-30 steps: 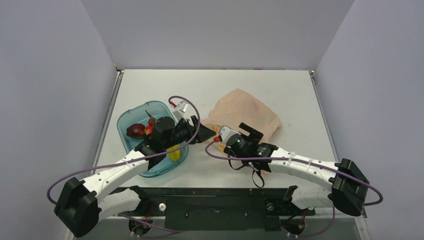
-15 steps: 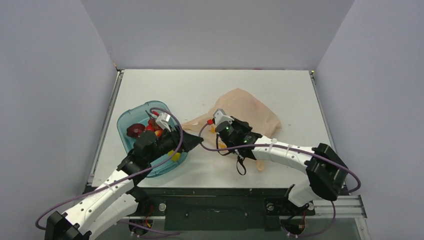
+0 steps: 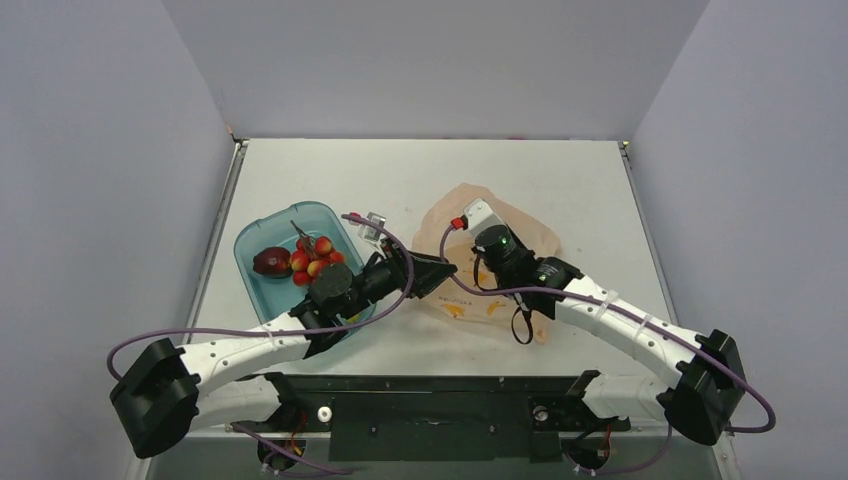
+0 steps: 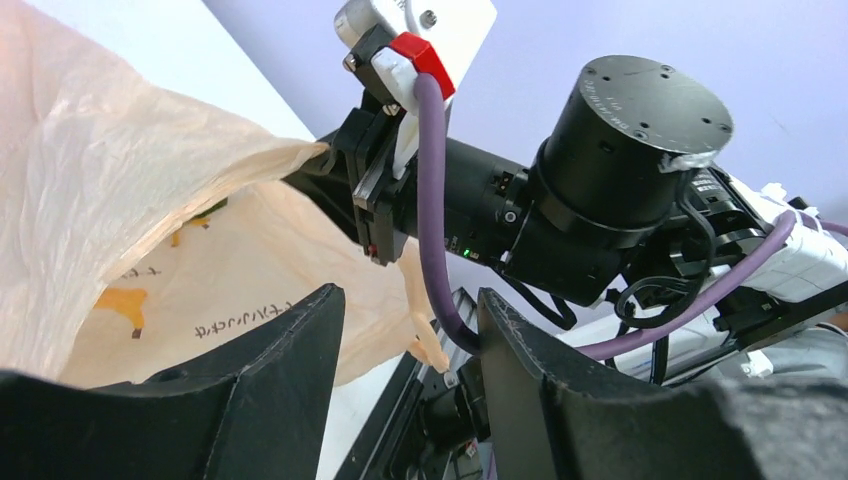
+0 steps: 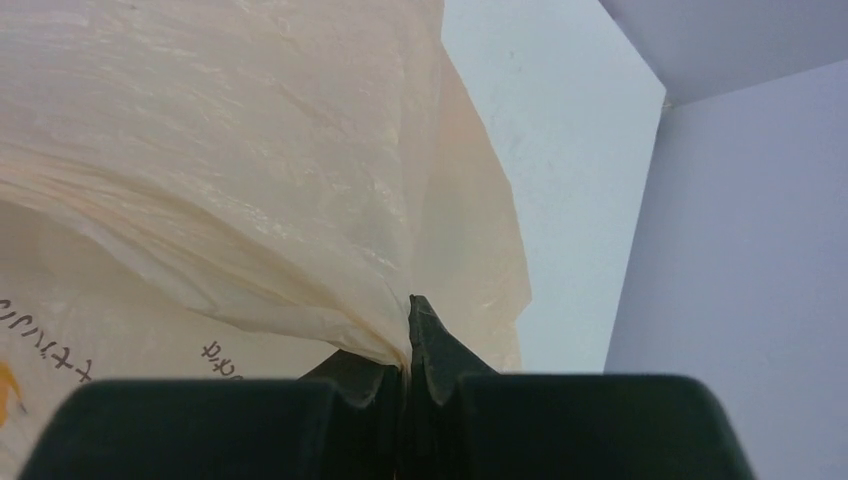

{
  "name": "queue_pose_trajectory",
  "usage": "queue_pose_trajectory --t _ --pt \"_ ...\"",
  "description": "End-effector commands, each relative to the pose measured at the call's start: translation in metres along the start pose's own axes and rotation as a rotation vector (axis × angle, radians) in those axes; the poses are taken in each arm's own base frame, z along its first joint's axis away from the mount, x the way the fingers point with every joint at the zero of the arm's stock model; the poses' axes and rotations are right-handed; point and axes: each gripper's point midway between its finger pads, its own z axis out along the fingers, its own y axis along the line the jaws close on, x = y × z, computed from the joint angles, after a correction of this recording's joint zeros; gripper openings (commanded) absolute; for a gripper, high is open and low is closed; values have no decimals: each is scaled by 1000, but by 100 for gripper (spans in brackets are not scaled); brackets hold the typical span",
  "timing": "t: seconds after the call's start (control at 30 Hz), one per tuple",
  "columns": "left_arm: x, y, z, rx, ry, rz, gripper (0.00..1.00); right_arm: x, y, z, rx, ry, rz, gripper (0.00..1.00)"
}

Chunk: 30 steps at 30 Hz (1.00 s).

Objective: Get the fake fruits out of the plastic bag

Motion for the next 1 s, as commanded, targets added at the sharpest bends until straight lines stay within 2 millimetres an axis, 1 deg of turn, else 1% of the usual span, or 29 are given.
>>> queue_pose_trajectory --t 0.0,0.03,0.07,0.1,0.13,0.17,0.2,0.23,0.27,0.33,0.37,0.47,0.5,0.57,0.6,0.63,0.7,0.77,0.8,0.83,0.87,0.97 --pt "21 24 -1 -38 2 82 48 -66 -6 -19 -94 -191 302 0" --pt "23 19 -2 -15 13 94 48 -75 -10 -20 -94 -201 321 0" --pt "24 13 -3 4 22 103 49 -75 -6 -17 -101 -184 311 0" --pt "27 9 -3 19 41 126 49 -84 -11 -18 -96 -195 323 0" --pt "33 6 -6 22 63 135 49 -85 -9 -13 -97 -177 312 0" --pt "35 6 -7 21 71 154 49 -92 -14 -13 -95 -180 332 0" --pt "40 6 -12 21 80 157 49 -93 -12 -9 -99 -165 336 0" --pt "42 8 -15 19 78 159 49 -100 -16 -10 -110 -168 365 0" --pt "44 10 -20 22 70 157 49 -103 -14 -7 -122 -160 371 0" --pt "49 15 -26 23 60 154 49 -113 -15 -11 -156 -166 407 0" --pt "51 16 -29 23 61 154 49 -120 -16 -17 -177 -178 417 0" --pt "60 22 -35 17 84 152 50 -128 -17 -29 -219 -205 465 0" --pt "64 26 -36 3 100 150 50 -128 -16 -33 -239 -214 475 0" --pt "64 31 -30 -29 113 146 52 -123 -11 -35 -262 -216 483 0" --pt "62 33 -27 -48 108 147 52 -113 -3 -31 -272 -194 470 0" --pt "62 38 -23 -77 111 146 52 -113 -2 -32 -277 -205 474 0" --pt "55 57 -16 -176 79 117 52 -106 3 -28 -282 -189 469 0" --pt "49 64 -10 -187 54 96 51 -99 7 -27 -286 -172 460 0" --pt "51 60 -8 -159 70 82 50 -96 9 -26 -290 -164 450 0" --pt "45 60 -5 -143 52 77 50 -95 9 -27 -291 -164 446 0" --pt "44 60 -5 -135 56 71 50 -91 12 -26 -299 -158 429 0" --pt "39 56 -5 -102 42 72 50 -82 12 -28 -303 -161 378 0"
